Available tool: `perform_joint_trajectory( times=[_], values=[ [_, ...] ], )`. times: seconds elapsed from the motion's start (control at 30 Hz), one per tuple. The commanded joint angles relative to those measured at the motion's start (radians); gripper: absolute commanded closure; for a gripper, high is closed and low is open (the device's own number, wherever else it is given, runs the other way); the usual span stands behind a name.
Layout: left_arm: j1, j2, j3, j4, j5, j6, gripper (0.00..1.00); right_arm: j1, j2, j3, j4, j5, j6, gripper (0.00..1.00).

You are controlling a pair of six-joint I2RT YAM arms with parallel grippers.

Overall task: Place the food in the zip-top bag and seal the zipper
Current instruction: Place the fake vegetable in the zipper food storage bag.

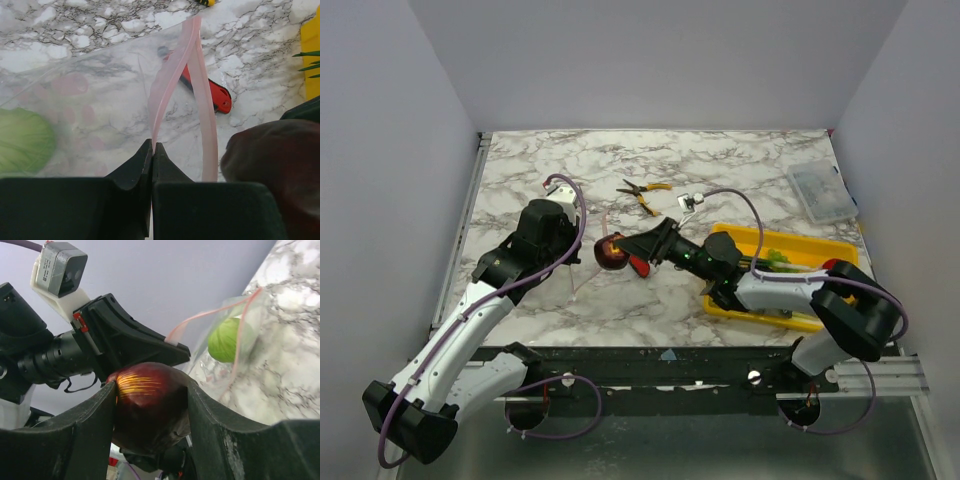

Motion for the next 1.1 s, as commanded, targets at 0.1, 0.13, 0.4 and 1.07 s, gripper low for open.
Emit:
perform_joint_trajectory(
  times=[0.1, 0.13, 0.4, 1.07],
  values=[
    [0.003, -0.024, -0.001, 0.012, 0.014, -0.004, 1.00, 0.049, 0.150, 0.090, 0.168, 0.124, 0.031, 0.87],
    [0.003, -0.028, 0.000, 0.011, 0.013, -0.004, 1.00, 0.051, 0.158, 0.096, 0.150, 0.135, 0.010, 0.86],
    [0.003, -0.047, 0.001, 0.012, 0.002, -0.005, 1.00, 0.125, 0.161, 0.164, -0.127, 0.350, -0.138, 0.64],
    [0.003, -0.079, -0.008, 0.020, -0.020, -0.004, 1.00, 0.136, 0.010, 0.179, -0.322, 0.359, -0.195, 0.13]
  ],
)
